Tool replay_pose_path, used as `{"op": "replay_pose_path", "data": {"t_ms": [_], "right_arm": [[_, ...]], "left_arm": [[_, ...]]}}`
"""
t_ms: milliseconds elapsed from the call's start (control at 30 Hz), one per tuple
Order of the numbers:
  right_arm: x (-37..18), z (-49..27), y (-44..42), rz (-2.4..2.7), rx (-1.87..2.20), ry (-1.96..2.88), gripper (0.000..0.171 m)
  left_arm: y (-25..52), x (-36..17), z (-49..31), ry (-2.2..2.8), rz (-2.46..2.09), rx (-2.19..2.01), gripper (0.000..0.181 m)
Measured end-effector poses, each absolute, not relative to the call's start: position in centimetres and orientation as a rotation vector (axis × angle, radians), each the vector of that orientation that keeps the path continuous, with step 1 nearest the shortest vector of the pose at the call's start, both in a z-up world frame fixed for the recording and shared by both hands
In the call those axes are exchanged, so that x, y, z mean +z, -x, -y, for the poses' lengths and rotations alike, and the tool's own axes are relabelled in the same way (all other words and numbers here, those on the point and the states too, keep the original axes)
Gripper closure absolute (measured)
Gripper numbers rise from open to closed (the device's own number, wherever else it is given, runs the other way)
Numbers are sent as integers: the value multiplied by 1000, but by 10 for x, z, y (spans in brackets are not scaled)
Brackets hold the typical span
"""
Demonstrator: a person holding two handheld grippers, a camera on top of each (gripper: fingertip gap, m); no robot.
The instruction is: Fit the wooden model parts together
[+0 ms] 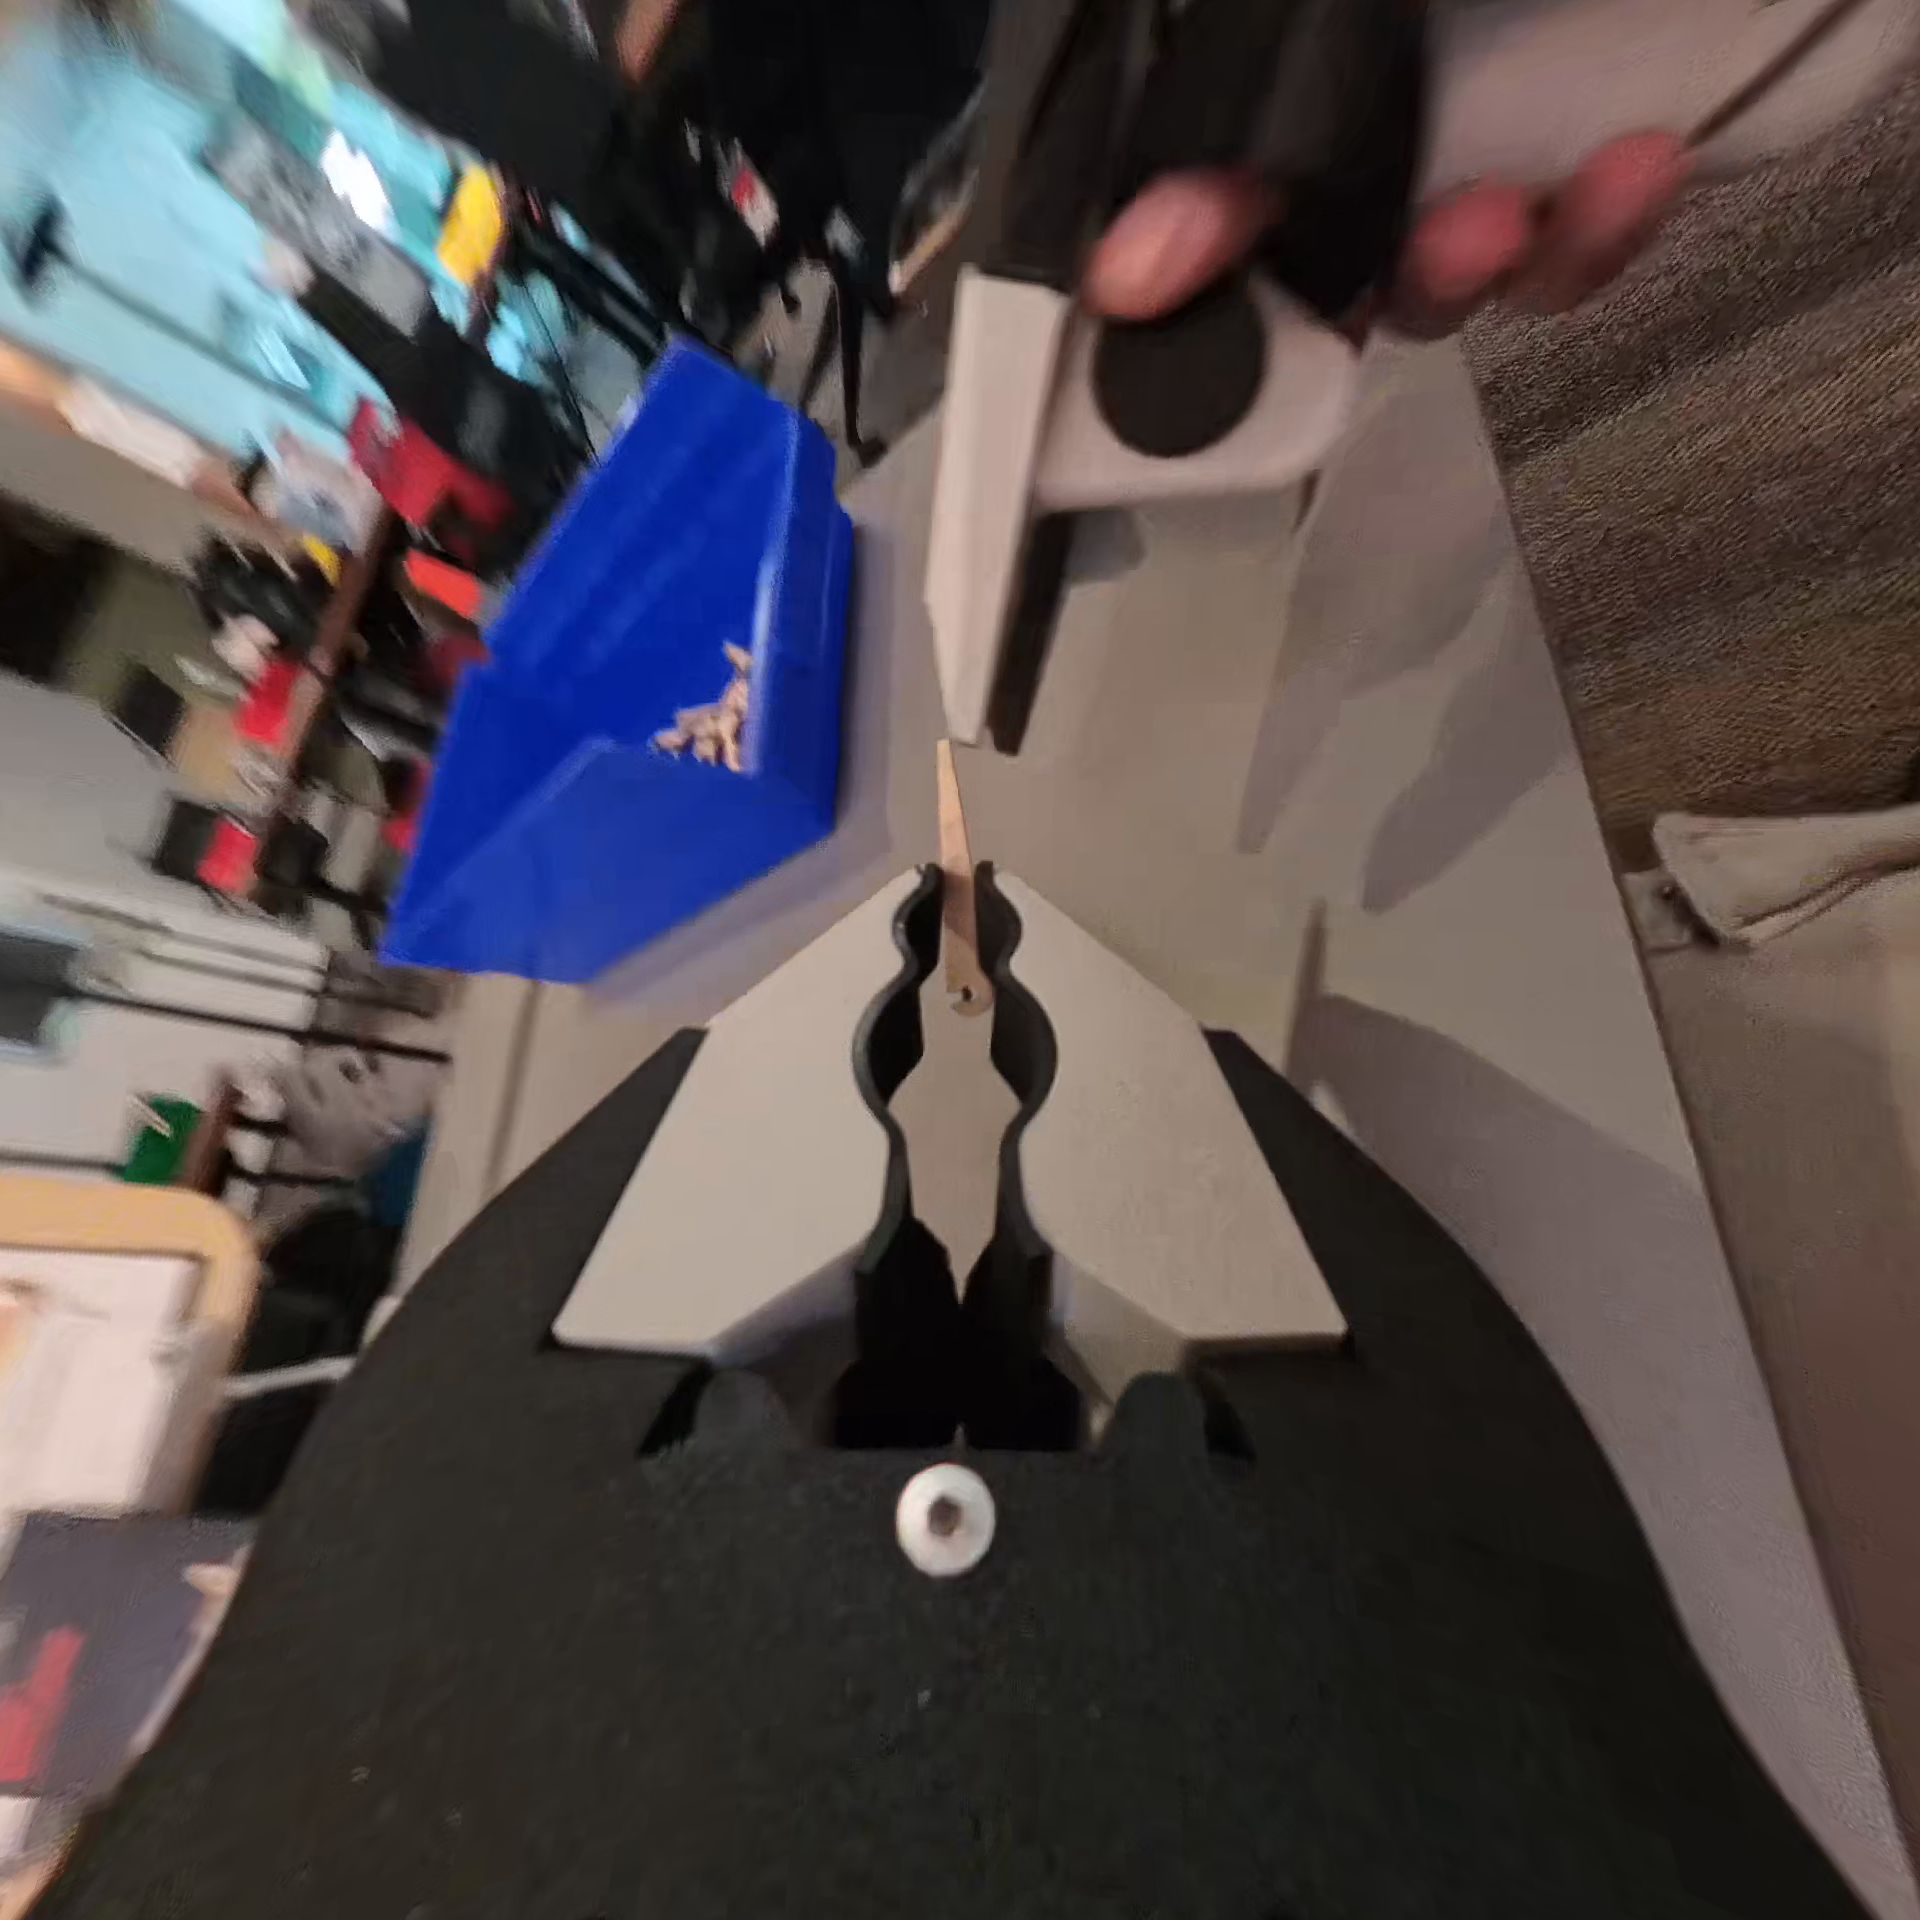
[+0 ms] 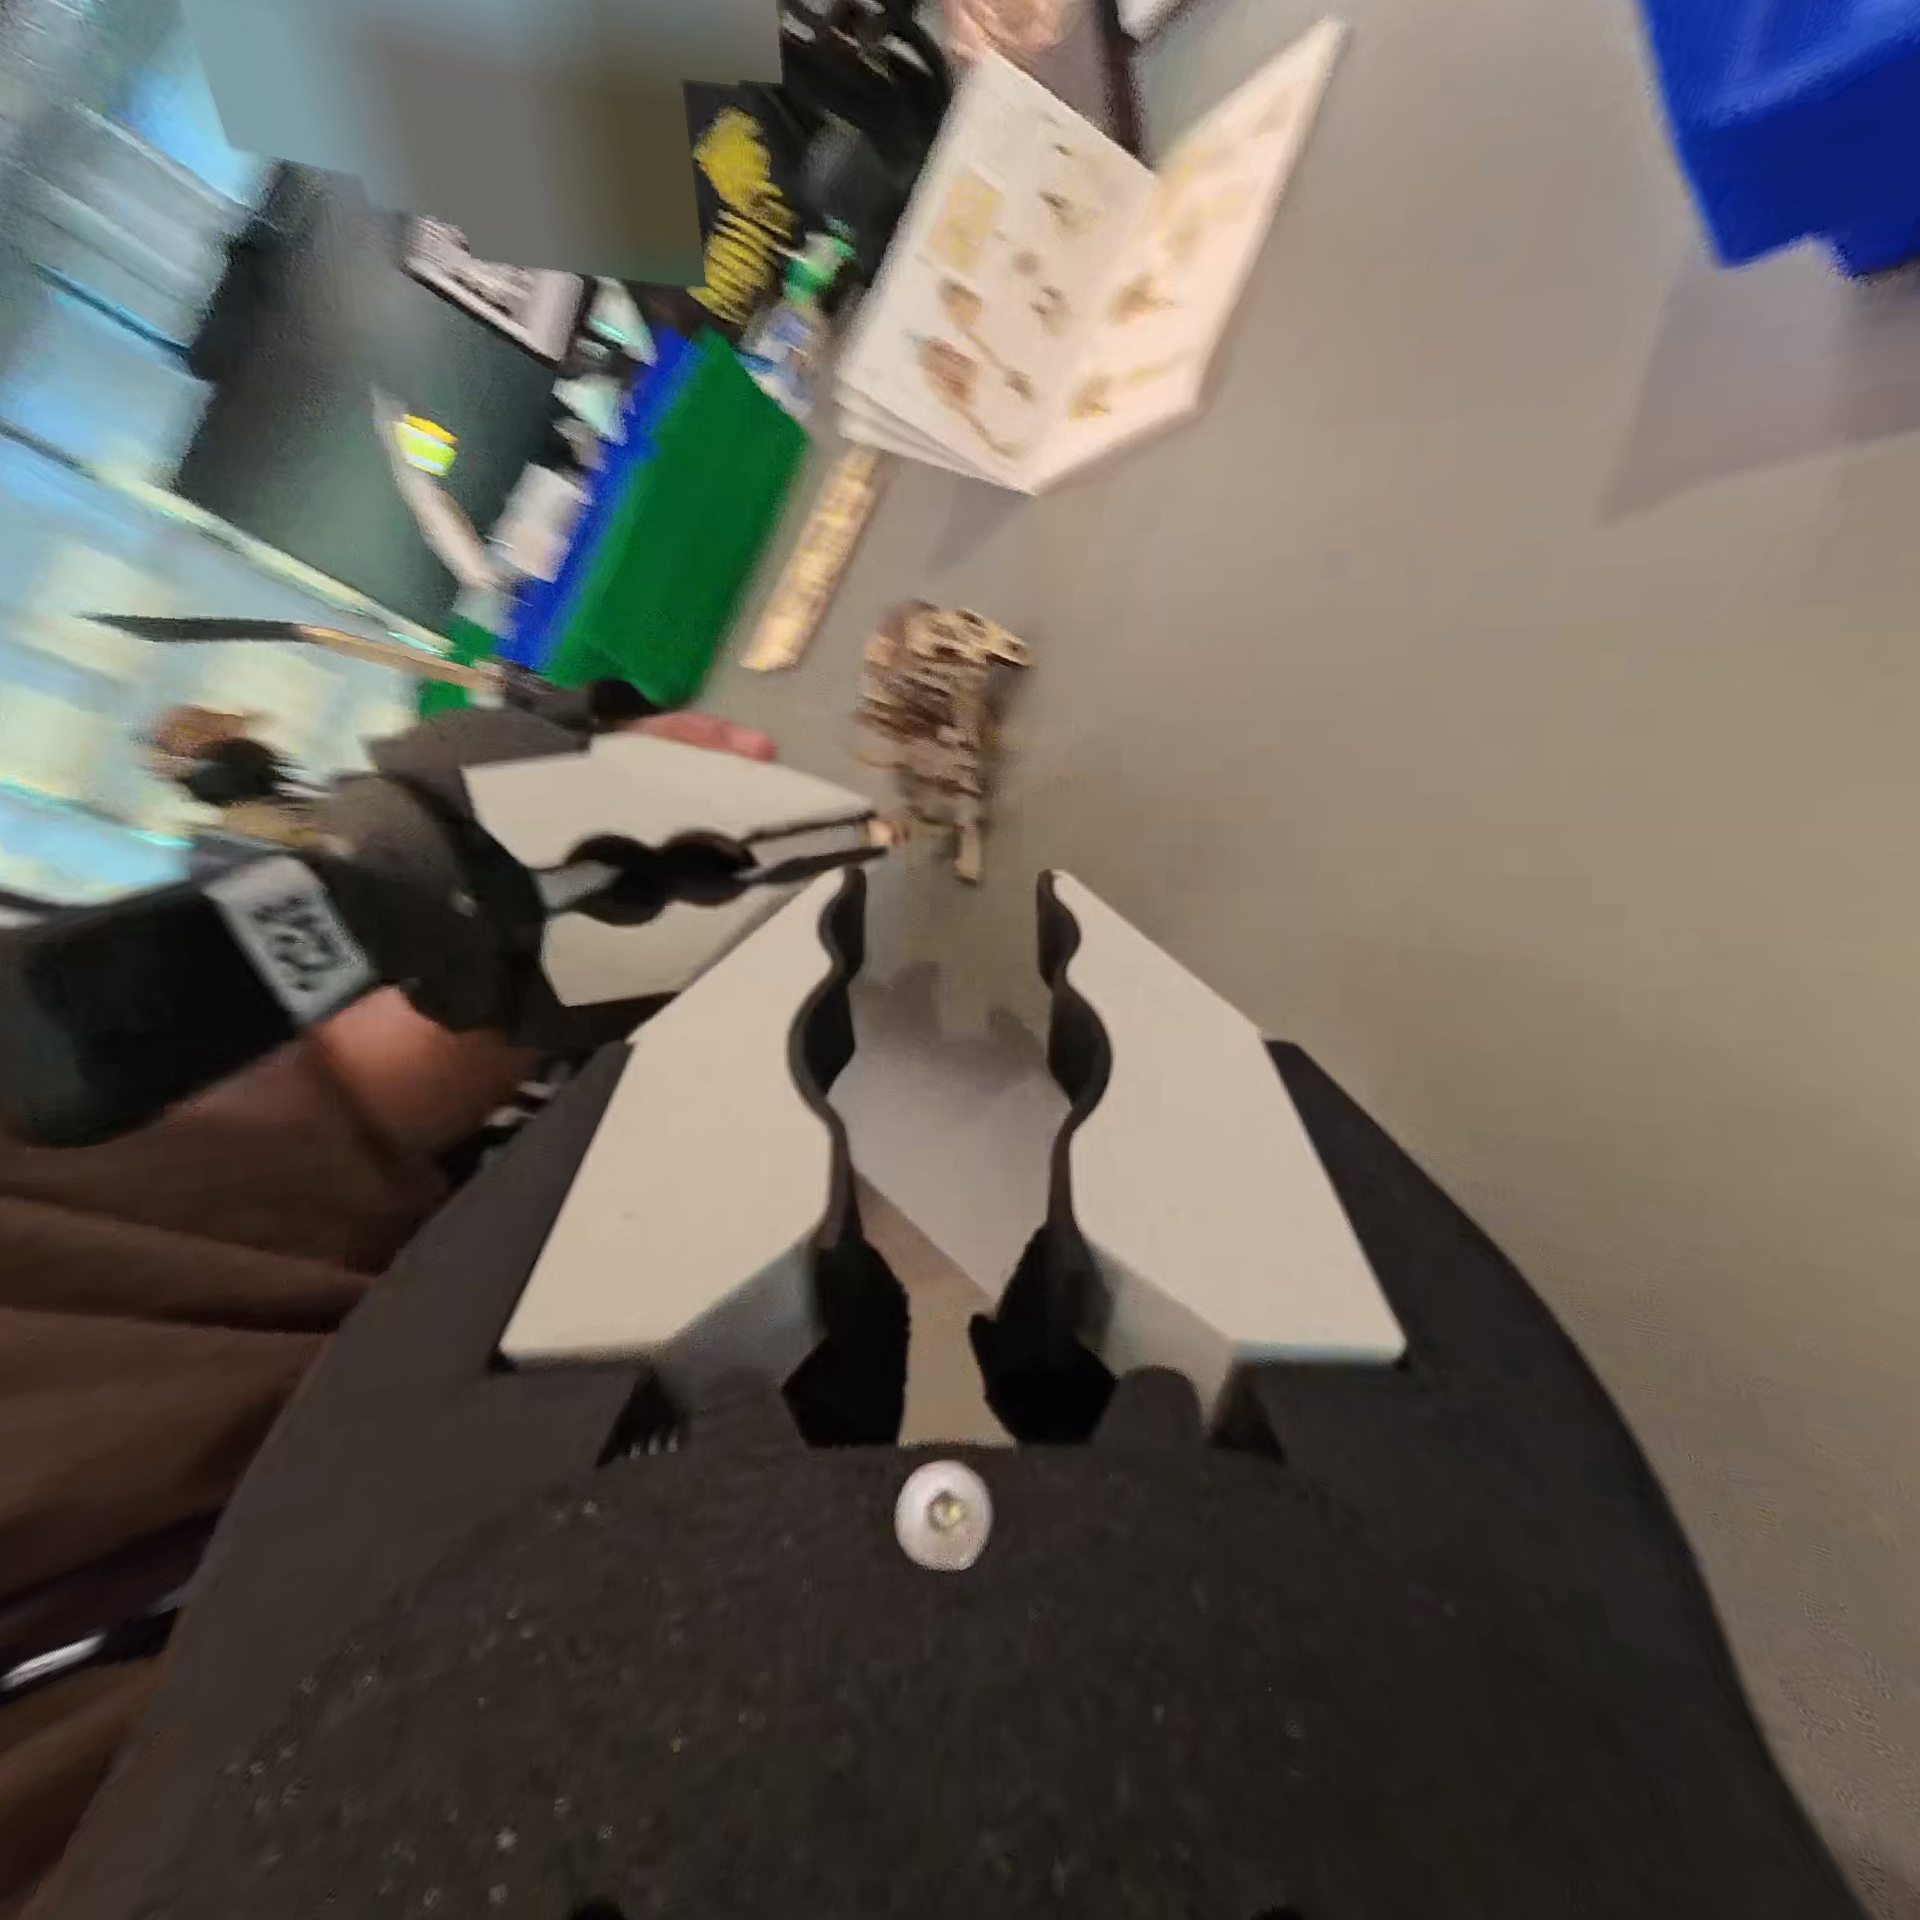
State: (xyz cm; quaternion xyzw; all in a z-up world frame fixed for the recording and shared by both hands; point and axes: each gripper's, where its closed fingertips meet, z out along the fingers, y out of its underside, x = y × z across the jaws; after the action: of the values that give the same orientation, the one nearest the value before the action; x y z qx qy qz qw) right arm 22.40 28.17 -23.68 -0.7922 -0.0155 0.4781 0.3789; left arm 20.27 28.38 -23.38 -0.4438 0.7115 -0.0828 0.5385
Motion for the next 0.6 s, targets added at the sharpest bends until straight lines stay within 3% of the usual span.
{"op": "replay_pose_path", "data": {"t_ms": [333, 600], "right_arm": [[-207, -271, -191, 232, 1319, 1886, 168], [-207, -274, -185, 221, 1300, 1911, 168]], "left_arm": [[-185, -213, -271, 878, -1734, -143, 177], [-181, -214, -274, 955, -1679, -158, 177]]}}
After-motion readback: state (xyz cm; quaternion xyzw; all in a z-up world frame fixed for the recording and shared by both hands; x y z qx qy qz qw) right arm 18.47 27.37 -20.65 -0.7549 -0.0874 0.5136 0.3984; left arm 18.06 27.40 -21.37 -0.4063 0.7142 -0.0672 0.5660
